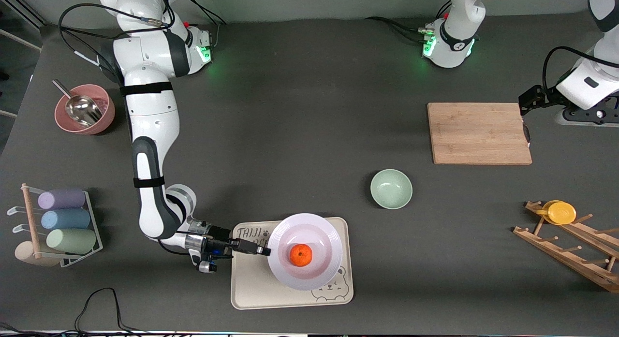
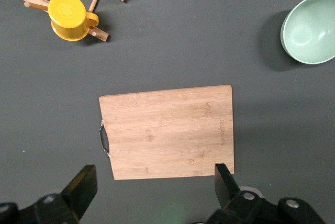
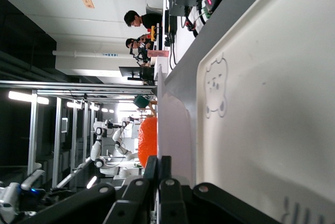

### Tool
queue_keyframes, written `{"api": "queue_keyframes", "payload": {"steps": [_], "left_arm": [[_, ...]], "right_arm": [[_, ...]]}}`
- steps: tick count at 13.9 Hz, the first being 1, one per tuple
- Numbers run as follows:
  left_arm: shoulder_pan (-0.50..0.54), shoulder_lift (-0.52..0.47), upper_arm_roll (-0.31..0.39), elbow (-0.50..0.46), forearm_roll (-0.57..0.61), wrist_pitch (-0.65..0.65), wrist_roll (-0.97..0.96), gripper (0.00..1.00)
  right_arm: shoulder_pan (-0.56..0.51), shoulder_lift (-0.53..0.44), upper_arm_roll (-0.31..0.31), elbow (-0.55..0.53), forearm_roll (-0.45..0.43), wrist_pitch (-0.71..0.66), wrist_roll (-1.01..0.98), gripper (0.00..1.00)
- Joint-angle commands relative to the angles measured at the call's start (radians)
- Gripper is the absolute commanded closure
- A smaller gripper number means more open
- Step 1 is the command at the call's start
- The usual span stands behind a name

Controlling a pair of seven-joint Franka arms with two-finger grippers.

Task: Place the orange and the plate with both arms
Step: 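Settle the plate on the tray and open the right gripper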

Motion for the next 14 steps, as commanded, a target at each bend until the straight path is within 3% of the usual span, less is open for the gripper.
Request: {"api": "queue_keyframes", "payload": {"steps": [1,14], "left_arm": [[-0.009,-0.004,0.005,-0.007,0.005,0.013,-0.001,0.00],[-0.008,0.011,0.003,-0.005,0.000,0.031,-0.001,0.00]], "right_arm": [[-0.007,0.033,0.000,0.030,0.019,-0.004,-0.061,1.00],[0.000,0.055,0.003,-0.015,0.007,-0.004,-0.164,1.00]]}}
